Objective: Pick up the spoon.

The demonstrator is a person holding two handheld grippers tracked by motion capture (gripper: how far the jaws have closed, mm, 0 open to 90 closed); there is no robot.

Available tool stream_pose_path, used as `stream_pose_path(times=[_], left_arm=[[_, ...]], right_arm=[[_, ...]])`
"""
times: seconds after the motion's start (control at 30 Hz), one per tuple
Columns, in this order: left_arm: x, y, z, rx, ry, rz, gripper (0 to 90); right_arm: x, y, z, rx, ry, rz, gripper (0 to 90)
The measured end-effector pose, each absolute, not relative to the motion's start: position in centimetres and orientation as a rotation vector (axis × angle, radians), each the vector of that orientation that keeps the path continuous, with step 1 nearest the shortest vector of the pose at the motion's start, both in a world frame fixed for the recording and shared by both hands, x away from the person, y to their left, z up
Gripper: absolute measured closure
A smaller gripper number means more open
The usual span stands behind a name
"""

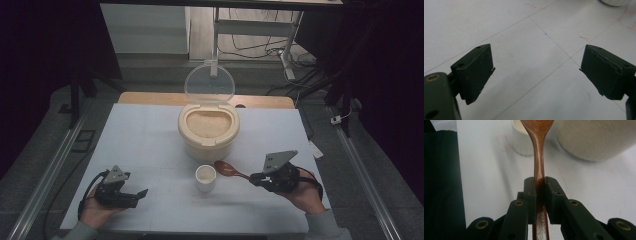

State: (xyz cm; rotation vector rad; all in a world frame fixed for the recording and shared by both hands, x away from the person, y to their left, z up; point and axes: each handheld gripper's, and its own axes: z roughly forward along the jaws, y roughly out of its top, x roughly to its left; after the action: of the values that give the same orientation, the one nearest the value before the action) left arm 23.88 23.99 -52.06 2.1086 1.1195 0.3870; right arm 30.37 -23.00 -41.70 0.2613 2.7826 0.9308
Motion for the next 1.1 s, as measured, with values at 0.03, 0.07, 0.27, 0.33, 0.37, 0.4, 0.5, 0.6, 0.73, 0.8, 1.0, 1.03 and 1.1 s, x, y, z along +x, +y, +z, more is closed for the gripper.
stream_pose_path(times=[0.03, 0.07, 0.27, 0.33, 0.37, 0.4, 0.5, 0.6, 0.73, 0.8, 1.0, 1.03, 1.1], left_arm=[[23.9, 24.0, -52.1, 2.109, 1.119, 0.387, 11.1], [23.9, 24.0, -52.1, 2.109, 1.119, 0.388, 11.1], [23.8, 24.0, -52.1, 2.109, 1.119, 0.389, 11.1], [23.8, 24.0, -52.1, 2.111, 1.118, 0.39, 11.1], [23.8, 24.0, -52.1, 2.111, 1.118, 0.39, 11.1], [23.9, 24.0, -52.1, 2.111, 1.118, 0.39, 11.2], [23.9, 24.0, -52.1, 2.112, 1.119, 0.39, 11.2], [23.8, 24.1, -52.0, 2.111, 1.116, 0.394, 11.2], [23.7, 24.0, -52.0, 2.112, 1.114, 0.395, 11.2], [23.7, 24.0, -52.0, 2.114, 1.113, 0.395, 11.3], [23.7, 23.9, -52.0, 2.12, 1.106, 0.396, 11.6], [23.7, 23.9, -52.0, 2.118, 1.105, 0.394, 11.6], [23.7, 23.9, -51.9, 2.119, 1.103, 0.393, 11.7]], right_arm=[[30.4, -22.6, -41.6, 0.252, 2.781, 0.921, 80.1], [30.4, -22.3, -41.6, 0.245, 2.782, 0.919, 80.1], [30.5, -20.2, -41.5, 0.188, 2.784, 0.882, 80.0], [30.5, -19.5, -41.6, 0.164, 2.788, 0.87, 80.1], [30.5, -19.2, -41.6, 0.154, 2.791, 0.862, 80.1], [30.5, -18.9, -41.7, 0.148, 2.791, 0.861, 80.0], [30.5, -18.1, -41.8, 0.127, 2.802, 0.856, 80.0], [30.5, -17.5, -42.1, 0.109, 2.808, 0.856, 80.0], [30.5, -17.1, -42.2, 0.1, 2.808, 0.864, 80.0], [30.5, -17.0, -42.1, 0.09, 2.813, 0.856, 80.0], [30.4, -16.4, -42.4, 0.078, 2.815, 0.865, 80.0], [30.5, -16.3, -42.4, 0.071, 2.814, 0.86, 80.0], [30.5, -16.3, -42.4, 0.072, 2.817, 0.853, 80.1]])
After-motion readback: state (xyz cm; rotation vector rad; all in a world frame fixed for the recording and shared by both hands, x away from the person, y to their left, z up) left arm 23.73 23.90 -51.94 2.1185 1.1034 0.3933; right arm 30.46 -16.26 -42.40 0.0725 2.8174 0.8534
